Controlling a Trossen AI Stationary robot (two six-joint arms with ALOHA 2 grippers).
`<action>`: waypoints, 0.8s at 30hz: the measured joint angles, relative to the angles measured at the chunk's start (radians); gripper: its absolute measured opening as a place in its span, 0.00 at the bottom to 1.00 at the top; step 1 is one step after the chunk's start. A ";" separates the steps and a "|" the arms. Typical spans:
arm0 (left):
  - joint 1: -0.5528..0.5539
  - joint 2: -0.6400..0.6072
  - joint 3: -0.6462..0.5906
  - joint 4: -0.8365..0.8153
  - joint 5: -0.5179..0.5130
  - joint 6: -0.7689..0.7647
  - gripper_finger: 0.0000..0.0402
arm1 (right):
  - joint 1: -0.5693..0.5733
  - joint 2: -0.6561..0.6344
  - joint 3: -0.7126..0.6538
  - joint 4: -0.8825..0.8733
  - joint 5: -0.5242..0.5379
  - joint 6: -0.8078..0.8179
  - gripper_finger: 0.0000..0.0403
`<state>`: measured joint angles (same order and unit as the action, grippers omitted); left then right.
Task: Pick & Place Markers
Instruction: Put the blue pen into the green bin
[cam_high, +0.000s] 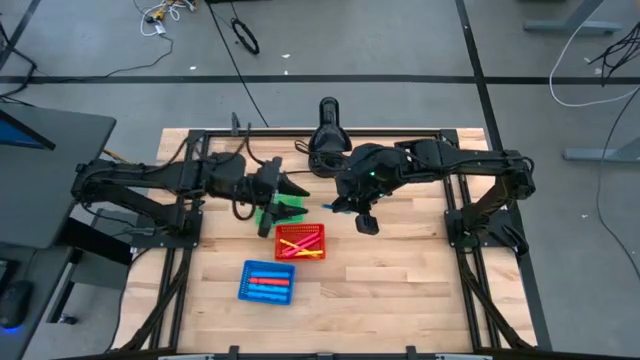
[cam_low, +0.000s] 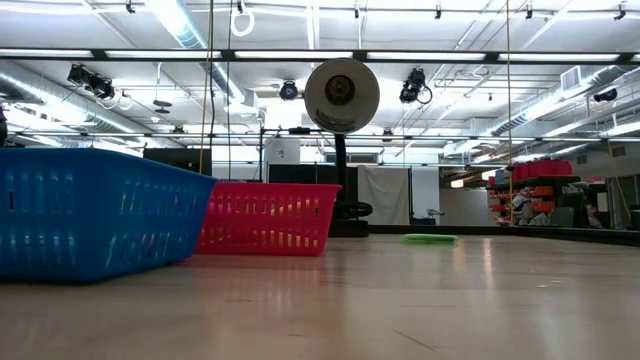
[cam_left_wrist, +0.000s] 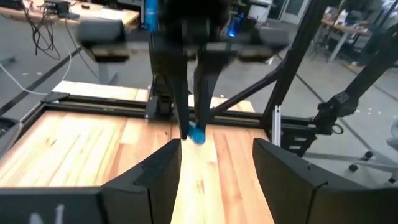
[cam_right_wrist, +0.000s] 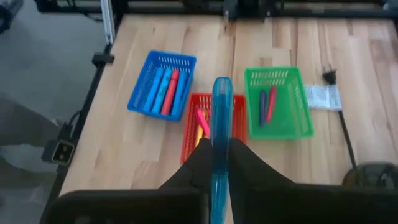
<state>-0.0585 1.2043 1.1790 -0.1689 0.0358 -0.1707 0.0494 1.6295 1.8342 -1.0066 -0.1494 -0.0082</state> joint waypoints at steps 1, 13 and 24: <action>-0.004 0.007 0.000 0.001 -0.008 0.000 0.51 | 0.000 0.002 0.007 0.006 -0.001 -0.002 0.04; -0.025 0.094 0.000 0.058 -0.060 -0.006 0.51 | 0.000 0.005 0.012 0.002 0.000 -0.006 0.04; -0.024 0.125 0.001 0.075 -0.085 -0.028 0.51 | 0.000 0.005 0.012 0.018 0.000 -0.010 0.04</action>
<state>-0.0826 1.3296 1.1797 -0.0937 -0.0490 -0.1991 0.0494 1.6341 1.8458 -0.9889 -0.1497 -0.0181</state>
